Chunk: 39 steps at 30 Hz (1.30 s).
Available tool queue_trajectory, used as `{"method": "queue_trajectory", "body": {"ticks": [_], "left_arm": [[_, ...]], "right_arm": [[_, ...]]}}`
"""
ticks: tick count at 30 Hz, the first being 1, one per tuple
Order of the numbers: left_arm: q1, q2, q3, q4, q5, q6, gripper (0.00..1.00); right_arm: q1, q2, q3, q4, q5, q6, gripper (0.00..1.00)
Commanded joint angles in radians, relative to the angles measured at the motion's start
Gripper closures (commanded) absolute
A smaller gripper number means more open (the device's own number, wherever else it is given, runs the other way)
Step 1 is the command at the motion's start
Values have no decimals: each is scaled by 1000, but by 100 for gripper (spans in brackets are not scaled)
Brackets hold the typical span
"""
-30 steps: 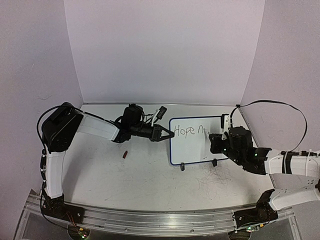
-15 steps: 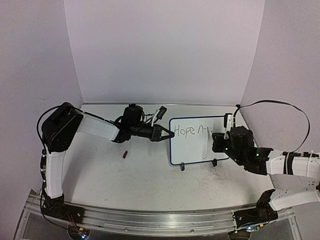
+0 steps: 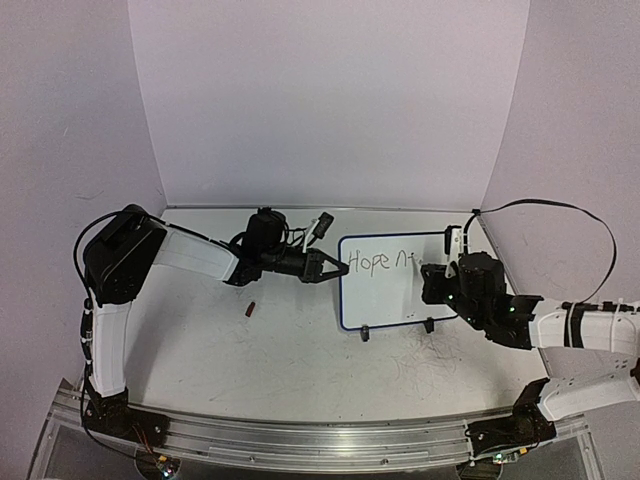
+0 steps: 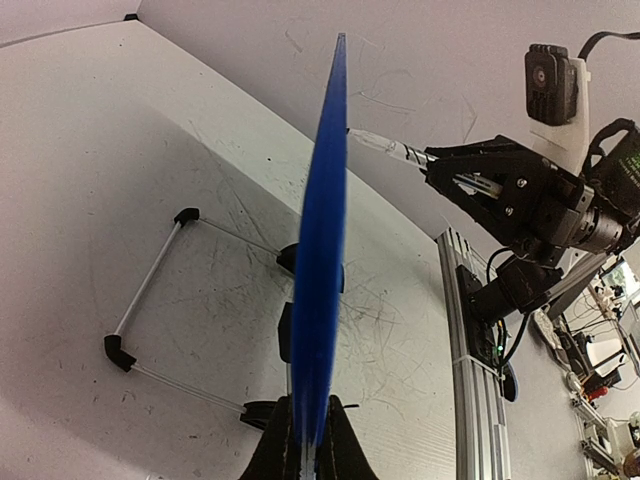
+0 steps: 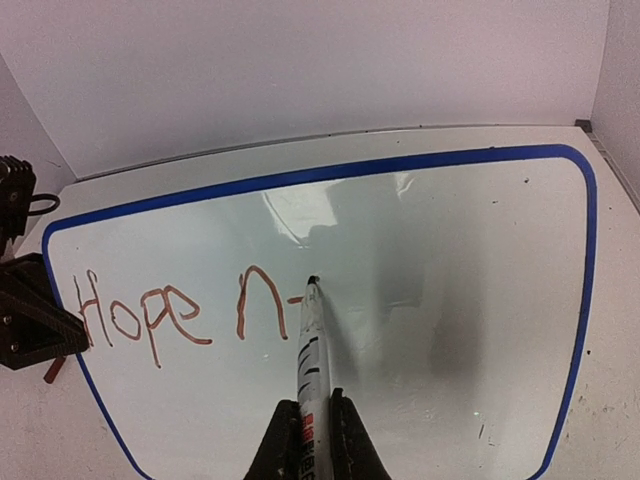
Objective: Write a sentence on the whiteboard
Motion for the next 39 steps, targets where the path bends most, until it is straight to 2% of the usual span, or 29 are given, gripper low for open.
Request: {"method": "queue_trajectory", "body": {"ticks": [1, 6, 16, 28, 39], "left_arm": [[2, -38, -10, -3, -1, 9, 100], [2, -33, -7, -2, 4, 7, 100], [2, -44, -14, -3, -1, 6, 100], [2, -54, -29, -3, -5, 11, 100], [2, -56, -30, -3, -5, 10, 100]], "right_arm": [[-2, -23, 9, 6, -47, 13, 100], [-1, -47, -10, -6, -47, 19, 100], [-4, 21, 5, 15, -30, 22, 100], [-14, 7, -7, -6, 46, 42, 100], [-17, -4, -9, 27, 40, 7, 100]]}}
